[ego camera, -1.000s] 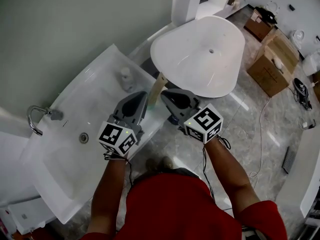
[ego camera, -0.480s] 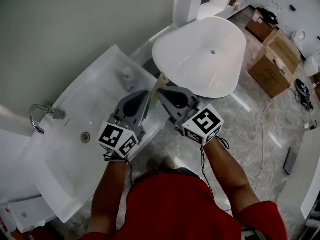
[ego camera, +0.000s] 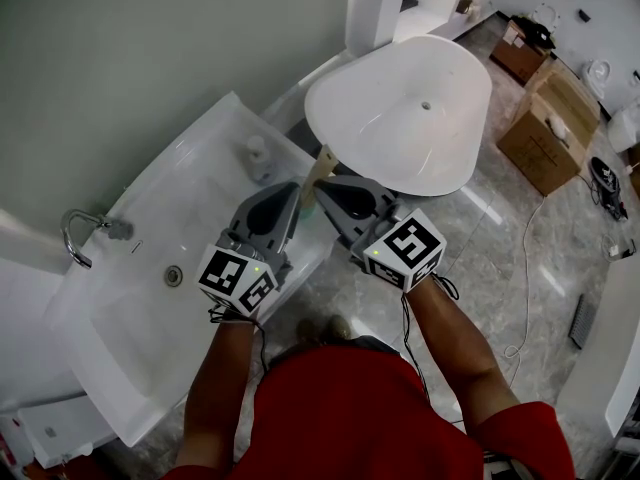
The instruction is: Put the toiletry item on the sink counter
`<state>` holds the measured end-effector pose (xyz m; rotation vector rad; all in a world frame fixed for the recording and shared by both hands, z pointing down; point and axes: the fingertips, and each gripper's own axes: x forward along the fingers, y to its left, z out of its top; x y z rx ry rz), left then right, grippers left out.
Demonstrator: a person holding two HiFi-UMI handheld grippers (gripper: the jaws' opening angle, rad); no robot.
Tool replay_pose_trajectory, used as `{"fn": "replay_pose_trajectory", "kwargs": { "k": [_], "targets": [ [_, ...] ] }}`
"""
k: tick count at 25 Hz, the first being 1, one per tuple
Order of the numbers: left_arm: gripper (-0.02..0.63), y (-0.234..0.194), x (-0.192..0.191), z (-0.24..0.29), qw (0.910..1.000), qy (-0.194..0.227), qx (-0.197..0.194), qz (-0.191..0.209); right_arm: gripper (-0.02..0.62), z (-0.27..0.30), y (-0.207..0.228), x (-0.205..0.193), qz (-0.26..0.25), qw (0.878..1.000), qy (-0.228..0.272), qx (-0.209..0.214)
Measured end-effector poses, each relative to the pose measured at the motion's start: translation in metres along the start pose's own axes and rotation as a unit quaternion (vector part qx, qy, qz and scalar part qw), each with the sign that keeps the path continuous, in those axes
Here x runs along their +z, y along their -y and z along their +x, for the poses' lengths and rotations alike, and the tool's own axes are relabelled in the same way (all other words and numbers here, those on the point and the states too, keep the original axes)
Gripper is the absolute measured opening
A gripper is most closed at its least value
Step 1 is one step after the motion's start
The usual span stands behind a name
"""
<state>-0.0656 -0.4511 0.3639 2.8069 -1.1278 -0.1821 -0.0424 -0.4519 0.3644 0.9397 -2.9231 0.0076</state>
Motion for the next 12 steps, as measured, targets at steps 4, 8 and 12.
{"fn": "replay_pose_trajectory", "kwargs": {
  "k": [4,8,12],
  "targets": [
    [0.018,0.000,0.000,-0.004,1.0000,0.002,-0.001,-0.001,0.029,0.000,-0.003,0.000,0.000,1.000,0.000,-0.002],
    [0.018,0.000,0.001,-0.008,1.0000,0.003,-0.001,-0.001,0.029,0.001,-0.007,0.002,-0.002,1.000,0.000,-0.002],
    [0.018,0.000,0.003,-0.011,1.0000,0.003,-0.002,-0.001,0.029,0.003,-0.011,0.003,-0.003,1.000,0.001,-0.001]
  ]
}}
